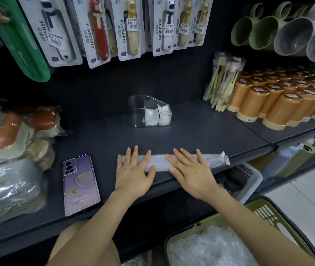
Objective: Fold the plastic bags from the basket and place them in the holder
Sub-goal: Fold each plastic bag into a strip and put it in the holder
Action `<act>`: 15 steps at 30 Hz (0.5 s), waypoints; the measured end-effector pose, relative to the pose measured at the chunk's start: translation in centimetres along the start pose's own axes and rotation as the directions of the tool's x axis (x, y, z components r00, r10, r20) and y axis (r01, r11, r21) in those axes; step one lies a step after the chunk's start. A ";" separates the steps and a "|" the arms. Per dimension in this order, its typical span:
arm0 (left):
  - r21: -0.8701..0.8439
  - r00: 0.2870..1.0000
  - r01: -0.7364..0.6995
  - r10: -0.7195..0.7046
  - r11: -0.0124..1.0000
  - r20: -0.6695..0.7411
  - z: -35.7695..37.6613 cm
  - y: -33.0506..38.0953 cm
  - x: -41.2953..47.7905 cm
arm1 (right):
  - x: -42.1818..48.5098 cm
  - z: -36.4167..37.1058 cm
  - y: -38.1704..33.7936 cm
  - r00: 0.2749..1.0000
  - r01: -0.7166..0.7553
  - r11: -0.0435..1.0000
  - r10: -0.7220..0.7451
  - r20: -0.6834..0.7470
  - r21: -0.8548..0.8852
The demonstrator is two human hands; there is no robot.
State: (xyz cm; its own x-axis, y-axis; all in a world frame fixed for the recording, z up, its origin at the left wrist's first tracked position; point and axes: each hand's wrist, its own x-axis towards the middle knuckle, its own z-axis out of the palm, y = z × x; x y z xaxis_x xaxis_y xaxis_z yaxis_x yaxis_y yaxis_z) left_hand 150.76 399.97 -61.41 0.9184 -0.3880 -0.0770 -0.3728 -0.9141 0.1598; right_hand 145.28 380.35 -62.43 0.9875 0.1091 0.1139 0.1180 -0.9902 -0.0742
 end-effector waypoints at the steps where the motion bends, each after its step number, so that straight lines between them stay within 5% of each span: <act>1: -0.001 1.000 -0.001 0.001 1.000 0.001 0.0 0.0 0.1 | -0.8 -0.2 1.3 0.999 -0.049 0.999 0.049 0.001 -0.015; 6: 0.007 1.000 -0.005 0.005 1.000 -0.003 0.2 -0.1 0.1 | -2.8 -2.5 6.2 0.971 -0.196 0.980 0.199 0.135 -0.037; 9: 0.003 1.000 -0.010 0.010 1.000 0.001 0.1 -0.1 0.2 | -1.8 -3.6 6.7 0.953 -0.301 0.953 0.302 -0.024 0.041; 11: 0.004 0.999 -0.028 0.028 1.000 0.020 -0.1 -0.4 0.5 | -1.6 -4.3 6.9 0.887 -0.438 0.896 0.444 -0.130 0.073; 15: -0.043 0.991 -0.111 0.114 0.993 0.074 -0.8 -1.4 1.5 | -3.6 -4.9 6.7 0.750 -0.647 0.735 0.661 -0.004 0.200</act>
State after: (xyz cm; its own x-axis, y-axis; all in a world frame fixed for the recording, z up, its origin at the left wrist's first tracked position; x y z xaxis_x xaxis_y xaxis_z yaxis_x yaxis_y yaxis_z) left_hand 152.78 400.81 -60.93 0.8573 -0.4978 -0.1312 -0.4668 -0.8592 0.2094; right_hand 142.05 372.95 -58.47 0.8183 -0.5734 0.0403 -0.5317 -0.7816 -0.3262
